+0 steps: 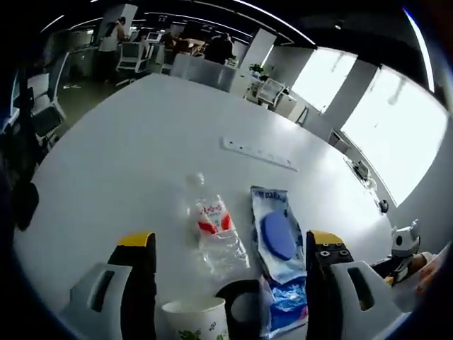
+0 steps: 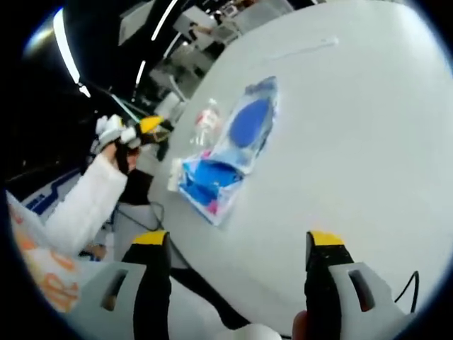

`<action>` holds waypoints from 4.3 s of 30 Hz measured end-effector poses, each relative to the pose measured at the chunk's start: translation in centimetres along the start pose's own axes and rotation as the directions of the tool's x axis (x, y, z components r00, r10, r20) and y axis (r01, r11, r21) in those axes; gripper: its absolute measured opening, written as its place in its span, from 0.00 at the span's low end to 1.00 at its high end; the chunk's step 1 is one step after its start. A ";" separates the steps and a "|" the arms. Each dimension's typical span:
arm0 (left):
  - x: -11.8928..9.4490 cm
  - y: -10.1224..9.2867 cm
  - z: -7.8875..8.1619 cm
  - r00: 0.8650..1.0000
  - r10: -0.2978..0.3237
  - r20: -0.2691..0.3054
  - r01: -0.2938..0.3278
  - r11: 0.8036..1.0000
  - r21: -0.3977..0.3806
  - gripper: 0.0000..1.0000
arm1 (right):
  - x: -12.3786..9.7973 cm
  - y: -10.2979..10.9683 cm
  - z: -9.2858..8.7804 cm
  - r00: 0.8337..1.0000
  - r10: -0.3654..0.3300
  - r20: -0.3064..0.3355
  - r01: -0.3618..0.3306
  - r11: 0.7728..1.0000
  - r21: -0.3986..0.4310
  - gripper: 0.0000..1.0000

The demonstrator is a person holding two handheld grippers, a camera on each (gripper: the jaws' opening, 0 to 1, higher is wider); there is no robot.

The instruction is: Arrange the tabletop items into an orderly group along one side of the table until the central work area is clear of visible clutter.

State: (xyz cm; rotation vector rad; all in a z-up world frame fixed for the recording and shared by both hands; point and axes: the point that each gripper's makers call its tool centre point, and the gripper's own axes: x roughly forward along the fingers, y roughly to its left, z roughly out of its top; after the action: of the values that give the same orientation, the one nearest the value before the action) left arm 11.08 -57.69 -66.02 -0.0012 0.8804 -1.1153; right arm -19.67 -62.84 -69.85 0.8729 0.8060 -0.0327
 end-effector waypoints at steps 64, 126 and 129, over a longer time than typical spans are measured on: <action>15.3 6.6 2.1 0.948 0.300 -0.101 -0.303 0.953 -0.015 0.44 | -0.3 -5.2 2.0 0.995 -0.059 0.077 0.037 0.965 0.260 0.66; -0.4 -0.8 13.1 0.970 -0.017 0.241 -0.071 0.932 0.355 0.21 | -5.3 -3.0 1.5 0.943 -0.011 0.334 -0.082 0.961 0.262 0.64; -0.9 -0.2 14.1 0.973 -0.028 0.231 -0.066 0.919 0.389 0.21 | -5.1 -2.9 1.7 0.944 -0.011 0.329 -0.080 0.962 0.260 0.64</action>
State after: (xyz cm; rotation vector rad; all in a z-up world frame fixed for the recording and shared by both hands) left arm 19.45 -62.86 -55.90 0.2074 0.4343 -1.2310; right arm -23.22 -67.46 -67.90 1.1055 0.4772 -0.2566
